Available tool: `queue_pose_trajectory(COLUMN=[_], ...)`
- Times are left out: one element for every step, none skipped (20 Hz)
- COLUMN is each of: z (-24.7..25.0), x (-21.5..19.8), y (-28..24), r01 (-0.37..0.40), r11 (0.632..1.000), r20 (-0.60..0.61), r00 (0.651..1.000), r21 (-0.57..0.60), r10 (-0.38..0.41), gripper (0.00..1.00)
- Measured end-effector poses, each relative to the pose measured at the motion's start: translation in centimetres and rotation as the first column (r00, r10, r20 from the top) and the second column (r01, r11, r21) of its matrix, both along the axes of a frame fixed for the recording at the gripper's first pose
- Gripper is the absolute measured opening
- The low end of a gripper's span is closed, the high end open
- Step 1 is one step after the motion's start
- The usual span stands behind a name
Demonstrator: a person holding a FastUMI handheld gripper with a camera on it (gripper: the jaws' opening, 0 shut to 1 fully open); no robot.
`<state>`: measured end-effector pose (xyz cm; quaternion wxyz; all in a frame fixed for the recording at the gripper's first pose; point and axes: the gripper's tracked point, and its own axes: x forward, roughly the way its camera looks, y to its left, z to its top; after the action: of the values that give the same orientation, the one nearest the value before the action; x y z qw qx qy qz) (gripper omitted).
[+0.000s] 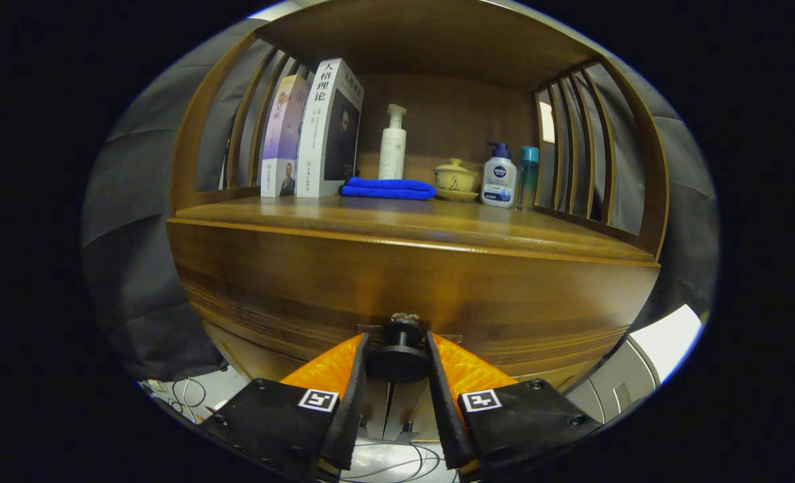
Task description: Pull open the drawer, take out the items inside it, and place them on the countertop above the cabinet.
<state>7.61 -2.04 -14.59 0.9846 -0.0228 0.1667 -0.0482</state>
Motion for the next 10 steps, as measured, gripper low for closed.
queue_pose_trajectory(z=[-0.13,-0.12,-0.08,-0.15,-0.08,-0.29,-0.28,-0.32,-0.21,-0.15], x=[-0.11,0.05,-0.03,-0.16,-0.1,-0.18,0.1,-0.19,-0.03,0.04], y=[-0.25,-0.05,-0.11,-0.18,-0.21,-0.11,-0.23,-0.19,-0.27,-0.28], r01=[-0.003,-0.007,-0.011,-0.013,-0.015,-0.007,0.004,0.008,0.015,0.018], r11=[1.0,1.0,0.999,0.999,0.999,1.0,1.0,1.0,1.0,1.0], r20=[0.006,0.008,-0.003,-0.015,-0.02,-0.024,-0.019,-0.02,-0.017,-0.018], r00=[1.0,1.0,1.0,1.0,1.0,1.0,1.0,1.0,1.0,1.0], r21=[-0.009,-0.023,-0.047,-0.05,-0.044,-0.019,0.0,0.003,-0.003,-0.01], r10=[0.003,0.007,0.01,0.012,0.014,0.006,-0.004,-0.008,-0.015,-0.018], gripper=[0.52,0.44,0.41,0.38,0.35,0.32,0.29,0.26,0.27,0.27])
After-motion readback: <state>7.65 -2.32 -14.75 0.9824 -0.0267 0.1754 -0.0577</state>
